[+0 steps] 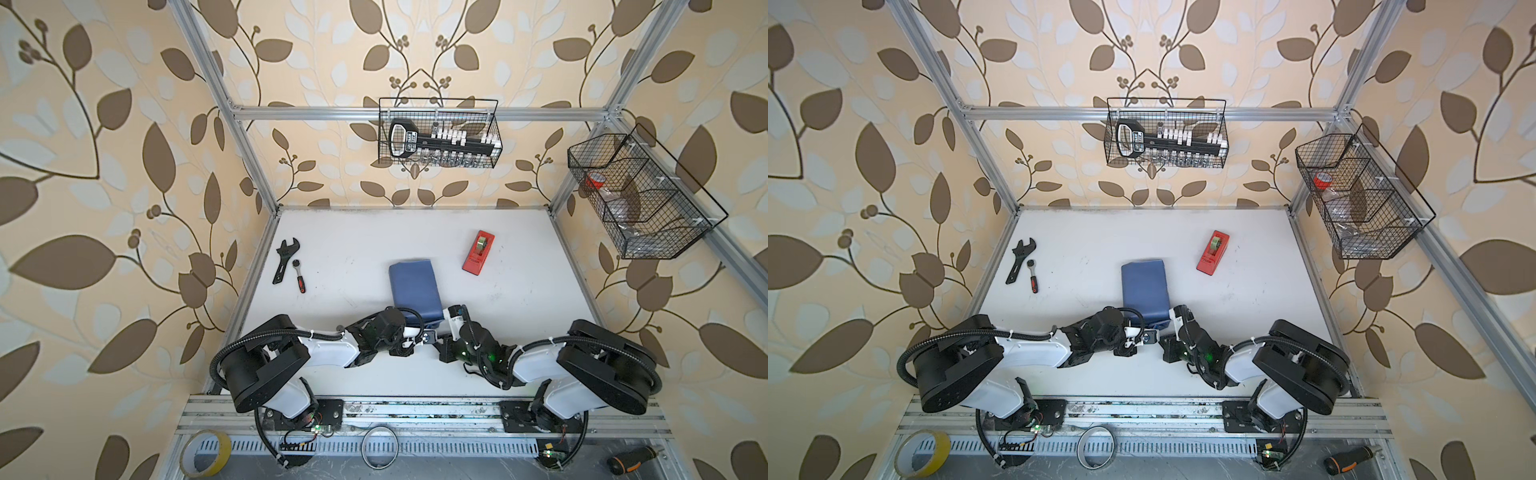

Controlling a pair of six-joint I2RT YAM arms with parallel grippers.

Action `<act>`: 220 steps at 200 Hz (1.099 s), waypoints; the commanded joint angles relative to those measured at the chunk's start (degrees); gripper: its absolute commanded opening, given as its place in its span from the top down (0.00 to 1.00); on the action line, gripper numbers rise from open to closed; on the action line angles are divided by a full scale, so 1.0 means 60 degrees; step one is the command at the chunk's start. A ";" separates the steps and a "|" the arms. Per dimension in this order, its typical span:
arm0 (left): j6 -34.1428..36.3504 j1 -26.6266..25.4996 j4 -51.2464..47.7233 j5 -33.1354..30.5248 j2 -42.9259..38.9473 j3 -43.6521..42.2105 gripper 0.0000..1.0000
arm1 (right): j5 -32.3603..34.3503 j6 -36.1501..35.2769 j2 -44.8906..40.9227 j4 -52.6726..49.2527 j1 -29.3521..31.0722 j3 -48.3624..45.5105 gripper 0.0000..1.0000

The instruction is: Wrap the gift box in paper

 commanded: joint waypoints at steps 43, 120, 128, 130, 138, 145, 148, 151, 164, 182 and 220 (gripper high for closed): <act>0.0029 0.0055 -0.0184 0.0280 -0.0330 0.0170 1.00 | 0.1027 0.0527 0.1299 0.2534 0.0082 0.0008 0.96; -0.0111 0.0051 -0.0490 -0.0142 -0.0287 0.0441 0.75 | 0.0953 0.0772 0.2090 0.3626 0.0110 -0.0126 0.97; -0.0119 0.0052 -0.0449 -0.0182 -0.0292 0.0442 0.73 | 0.0946 0.0774 0.2090 0.3624 0.0126 -0.0116 0.97; -0.0130 0.0047 -0.0435 -0.0192 -0.0298 0.0447 0.72 | 0.0949 0.0773 0.2090 0.3625 0.0126 -0.0116 0.97; -0.0147 0.0050 -0.0405 -0.0230 -0.0288 0.0464 0.70 | 0.0954 0.0773 0.2104 0.3637 0.0126 -0.0112 0.97; -0.0188 0.0048 -0.0339 -0.0289 -0.0265 0.0468 0.69 | 0.0947 0.0768 0.2104 0.3632 0.0126 -0.0112 0.97; -0.0203 0.0051 -0.0329 -0.0317 -0.0257 0.0469 0.68 | 0.0952 0.0768 0.2104 0.3619 0.0134 -0.0111 0.97; -0.0199 0.0053 -0.0326 -0.0337 -0.0233 0.0470 0.68 | 0.0954 0.0758 0.2104 0.3629 0.0140 -0.0111 0.98; -0.0220 0.0041 -0.0334 -0.0429 -0.0166 0.0526 0.68 | 0.0958 0.0753 0.2104 0.3639 0.0141 -0.0111 0.98; -0.0254 0.0040 -0.0245 -0.0629 -0.0031 0.0585 0.69 | 0.0968 0.0743 0.2104 0.3641 0.0151 -0.0111 0.98; -0.0236 0.0040 -0.0313 -0.0552 -0.0016 0.0592 0.91 | 0.1013 0.0715 0.2048 0.3640 0.0170 -0.0216 0.98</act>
